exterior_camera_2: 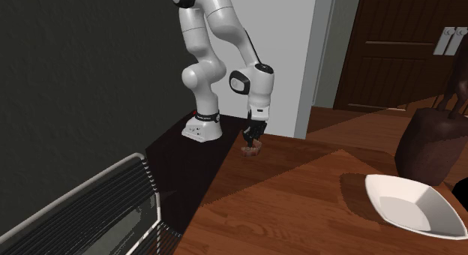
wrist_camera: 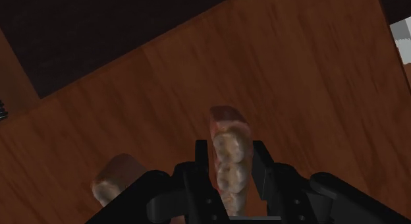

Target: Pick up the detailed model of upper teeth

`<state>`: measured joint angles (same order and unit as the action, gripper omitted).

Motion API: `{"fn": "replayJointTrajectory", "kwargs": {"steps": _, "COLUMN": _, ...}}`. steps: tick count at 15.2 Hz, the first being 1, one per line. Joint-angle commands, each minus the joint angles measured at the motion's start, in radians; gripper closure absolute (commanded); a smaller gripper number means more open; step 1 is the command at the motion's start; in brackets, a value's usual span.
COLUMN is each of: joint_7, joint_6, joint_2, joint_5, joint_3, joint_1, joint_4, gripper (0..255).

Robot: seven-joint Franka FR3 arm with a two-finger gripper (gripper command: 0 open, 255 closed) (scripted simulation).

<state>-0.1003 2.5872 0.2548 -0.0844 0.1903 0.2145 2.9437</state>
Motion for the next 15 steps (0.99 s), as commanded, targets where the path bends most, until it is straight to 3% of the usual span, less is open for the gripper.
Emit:
{"fn": "replayJointTrajectory", "kwargs": {"steps": 1, "joint_7": 0.0, "joint_6": 0.002, "joint_2": -0.002, "joint_5": 0.0, "joint_3": 0.0, "joint_1": 0.0, "joint_4": 0.0, "gripper": 255}}
{"fn": "replayJointTrajectory", "kwargs": {"steps": 8, "joint_7": 0.0, "joint_6": 0.001, "joint_2": 0.0, "joint_5": 0.0, "joint_3": 0.0, "joint_1": 0.0, "joint_4": 0.001, "gripper": 255}}
{"fn": "replayJointTrajectory", "kwargs": {"steps": 15, "joint_7": -0.012, "joint_6": -0.151, "joint_2": 0.136, "joint_5": -0.014, "joint_3": -0.012, "joint_1": 0.012, "joint_4": -0.015, "gripper": 255}}
